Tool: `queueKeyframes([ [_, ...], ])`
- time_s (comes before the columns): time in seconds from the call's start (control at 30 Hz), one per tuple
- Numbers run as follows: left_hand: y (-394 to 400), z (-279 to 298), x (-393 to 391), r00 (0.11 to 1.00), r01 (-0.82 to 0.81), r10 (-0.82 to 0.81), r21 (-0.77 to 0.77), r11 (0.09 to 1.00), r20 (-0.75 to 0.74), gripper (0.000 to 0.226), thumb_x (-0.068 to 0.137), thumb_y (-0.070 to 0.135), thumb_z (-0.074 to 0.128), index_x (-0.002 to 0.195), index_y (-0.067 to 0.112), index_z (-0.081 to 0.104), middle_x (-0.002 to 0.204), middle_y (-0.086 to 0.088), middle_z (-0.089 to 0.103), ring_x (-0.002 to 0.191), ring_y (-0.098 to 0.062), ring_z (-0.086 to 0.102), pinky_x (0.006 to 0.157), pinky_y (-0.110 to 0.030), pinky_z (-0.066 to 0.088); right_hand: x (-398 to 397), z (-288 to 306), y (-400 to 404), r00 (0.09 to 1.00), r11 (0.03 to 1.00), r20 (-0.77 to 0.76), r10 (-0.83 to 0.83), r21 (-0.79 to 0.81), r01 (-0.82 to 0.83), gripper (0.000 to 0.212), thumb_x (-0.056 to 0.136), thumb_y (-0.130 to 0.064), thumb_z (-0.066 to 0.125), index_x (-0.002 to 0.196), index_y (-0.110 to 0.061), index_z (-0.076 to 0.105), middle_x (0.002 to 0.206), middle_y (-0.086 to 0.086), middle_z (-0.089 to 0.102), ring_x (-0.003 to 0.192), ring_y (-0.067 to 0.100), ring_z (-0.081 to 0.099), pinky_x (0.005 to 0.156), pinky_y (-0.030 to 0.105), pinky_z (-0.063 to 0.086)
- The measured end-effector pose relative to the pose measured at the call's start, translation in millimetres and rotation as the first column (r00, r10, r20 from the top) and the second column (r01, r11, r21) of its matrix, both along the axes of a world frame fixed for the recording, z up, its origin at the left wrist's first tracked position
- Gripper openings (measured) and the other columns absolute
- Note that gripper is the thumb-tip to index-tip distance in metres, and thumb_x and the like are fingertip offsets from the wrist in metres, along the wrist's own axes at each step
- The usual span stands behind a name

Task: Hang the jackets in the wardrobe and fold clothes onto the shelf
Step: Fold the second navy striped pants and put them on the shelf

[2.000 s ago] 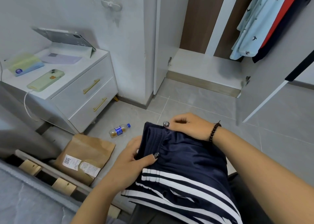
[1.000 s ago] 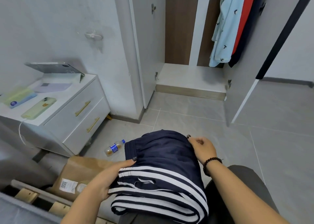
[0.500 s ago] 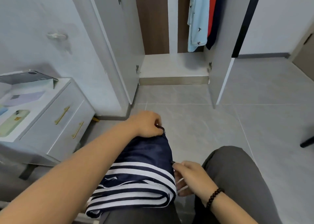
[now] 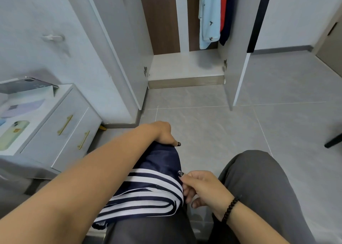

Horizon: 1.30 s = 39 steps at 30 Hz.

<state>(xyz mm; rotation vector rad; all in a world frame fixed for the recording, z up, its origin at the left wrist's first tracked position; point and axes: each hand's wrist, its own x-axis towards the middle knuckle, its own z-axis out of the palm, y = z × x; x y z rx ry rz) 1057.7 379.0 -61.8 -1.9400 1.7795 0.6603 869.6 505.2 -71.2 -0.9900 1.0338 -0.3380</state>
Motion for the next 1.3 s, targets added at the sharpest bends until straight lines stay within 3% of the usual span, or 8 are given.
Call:
queueKeyframes([
  [0.17, -4.3, -2.3, -1.9, 0.999, -0.033, 0.033, 0.023, 0.999, 0.002, 0.023, 0.078, 0.031, 0.071, 0.066, 0.015, 0.059, 0.087, -0.006, 0.064, 0.083, -0.026, 0.063, 0.075, -0.033, 0.053, -5.5, 4.9, 16.8, 0.979, 0.894, -0.084, 0.185, -0.399, -0.203, 0.032, 0.073, -0.039, 0.079, 0.079, -0.016, 0.058, 0.07, 0.0, 0.061, 0.059, 0.009, 0.053, 0.056, 0.028, 0.049],
  [0.4, -8.6, -4.2, -12.0, 0.998, -0.068, 0.065, -0.132, 0.989, -0.023, 0.015, 0.086, 0.025, 0.062, 0.085, 0.011, 0.061, 0.092, -0.006, 0.058, 0.085, -0.025, 0.056, 0.071, -0.031, 0.045, -17.7, 4.6, 13.5, 0.916, 0.534, -0.332, 0.225, -0.744, -0.401, 0.02, 0.084, -0.034, 0.064, 0.073, -0.024, 0.051, 0.068, -0.011, 0.056, 0.066, 0.008, 0.054, 0.066, 0.028, 0.05],
  [0.57, -5.3, -8.9, -18.2, 0.979, -0.203, 0.192, -0.275, 0.94, -0.066, 0.016, 0.084, 0.013, 0.054, 0.069, 0.013, 0.049, 0.078, -0.002, 0.054, 0.073, -0.021, 0.054, 0.061, -0.029, 0.04, -35.5, 7.4, 15.8, 0.895, 0.29, -0.401, 0.195, -0.848, -0.443, 0.028, 0.084, -0.03, 0.056, 0.066, -0.019, 0.038, 0.059, -0.009, 0.042, 0.057, 0.011, 0.041, 0.058, 0.025, 0.039],
  [0.83, 0.2, -16.0, -16.3, 0.982, -0.175, 0.189, -0.356, 0.918, 0.003, 0.031, 0.096, 0.041, 0.054, 0.085, 0.012, 0.049, 0.089, -0.004, 0.052, 0.082, -0.025, 0.052, 0.07, -0.033, 0.042, -39.4, 1.5, 34.3, 0.904, 0.162, -0.423, 0.062, -0.889, -0.427, 0.026, 0.078, -0.031, 0.058, 0.064, -0.026, 0.038, 0.057, -0.011, 0.043, 0.051, 0.007, 0.037, 0.057, 0.014, 0.032],
  [0.97, 2.8, -5.7, -1.4, 0.986, -0.143, 0.165, -0.433, 0.89, 0.013, 0.04, 0.099, 0.045, 0.045, 0.08, 0.011, 0.049, 0.093, -0.008, 0.061, 0.08, -0.025, 0.052, 0.068, -0.033, 0.04, -29.8, 0.2, 43.8, 0.902, 0.267, -0.425, 0.079, -0.863, -0.43, 0.025, 0.077, -0.037, 0.061, 0.063, -0.027, 0.044, 0.057, -0.01, 0.054, 0.051, 0.003, 0.042, 0.065, 0.005, 0.031],
  [1.07, 13.1, 5.5, 17.6, 0.951, -0.308, 0.243, -0.492, 0.814, -0.193, 0.037, 0.097, 0.043, 0.048, 0.094, 0.009, 0.061, 0.099, -0.004, 0.063, 0.09, -0.023, 0.055, 0.077, -0.033, 0.044, -29.6, 2.7, 40.7, 0.961, 0.594, -0.249, 0.122, -0.757, -0.272, 0.027, 0.071, -0.045, 0.066, 0.061, -0.023, 0.055, 0.053, -0.008, 0.057, 0.051, 0.003, 0.05, 0.063, 0.01, 0.038],
  [1.17, 45.4, 13.6, 41.6, 0.764, -0.605, 0.344, -0.419, 0.677, -0.546, 0.045, 0.09, 0.047, 0.058, 0.122, 0.016, 0.058, 0.119, 0.0, 0.057, 0.114, -0.019, 0.052, 0.095, -0.033, 0.042, -23.2, 0.8, 26.3, 0.987, 0.874, -0.048, -0.153, -0.474, 0.113, 0.03, 0.077, -0.031, 0.068, 0.065, -0.005, 0.061, 0.055, 0.002, 0.054, 0.054, 0.014, 0.049, 0.055, 0.027, 0.045],
  [1.3, 124.4, 0.0, 59.0, 0.464, -0.823, 0.429, -0.197, 0.533, -0.775, 0.062, 0.086, 0.042, 0.066, 0.141, 0.022, 0.044, 0.132, 0.008, 0.053, 0.126, -0.017, 0.048, 0.095, -0.023, 0.037, -8.9, -5.0, 6.3, 0.955, 0.947, -0.157, -0.253, -0.241, 0.211, 0.017, 0.083, -0.024, 0.069, 0.087, -0.009, 0.063, 0.078, 0.002, 0.066, 0.063, 0.012, 0.061, 0.055, 0.022, 0.049],
])
